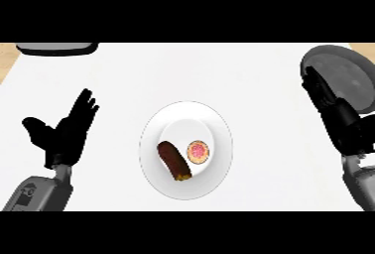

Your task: Pick the cupcake from the plate and place it in the pan

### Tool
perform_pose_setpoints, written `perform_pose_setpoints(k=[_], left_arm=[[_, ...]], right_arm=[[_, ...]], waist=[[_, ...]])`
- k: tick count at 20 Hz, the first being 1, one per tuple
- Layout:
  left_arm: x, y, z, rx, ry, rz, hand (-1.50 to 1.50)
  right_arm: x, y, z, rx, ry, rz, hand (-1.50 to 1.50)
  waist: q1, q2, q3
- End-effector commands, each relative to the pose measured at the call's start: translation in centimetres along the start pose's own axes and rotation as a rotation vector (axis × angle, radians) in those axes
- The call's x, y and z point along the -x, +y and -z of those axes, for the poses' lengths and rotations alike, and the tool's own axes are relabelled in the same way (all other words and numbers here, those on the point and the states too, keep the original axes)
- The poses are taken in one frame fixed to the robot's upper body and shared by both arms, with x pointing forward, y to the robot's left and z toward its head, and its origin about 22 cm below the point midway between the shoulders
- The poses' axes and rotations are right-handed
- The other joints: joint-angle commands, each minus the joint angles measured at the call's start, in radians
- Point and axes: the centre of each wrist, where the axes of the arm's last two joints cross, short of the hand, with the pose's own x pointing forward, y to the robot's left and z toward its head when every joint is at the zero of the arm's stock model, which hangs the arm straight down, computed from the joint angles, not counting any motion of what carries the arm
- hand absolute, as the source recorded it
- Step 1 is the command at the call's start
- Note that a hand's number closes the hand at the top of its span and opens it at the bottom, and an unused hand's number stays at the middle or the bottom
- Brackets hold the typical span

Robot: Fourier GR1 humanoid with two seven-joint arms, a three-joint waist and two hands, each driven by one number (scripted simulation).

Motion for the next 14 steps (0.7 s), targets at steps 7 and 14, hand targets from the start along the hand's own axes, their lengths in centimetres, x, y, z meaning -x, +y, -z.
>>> perform_pose_setpoints(k=[7, 14], left_arm=[[-4.7, -2.0, 2.0, 0.088, -0.216, 0.123, 0.00], [-4.2, -0.9, 2.6, 0.004, -0.187, 0.123, 0.00]], right_arm=[[-1.6, 12.1, 1.0, -0.961, -0.186, 0.109, 1.50], [1.5, 4.3, 4.8, -0.685, -0.588, -0.026, -1.50]], waist=[[0.127, 0.006, -0.005], [0.018, -0.018, -0.007]])
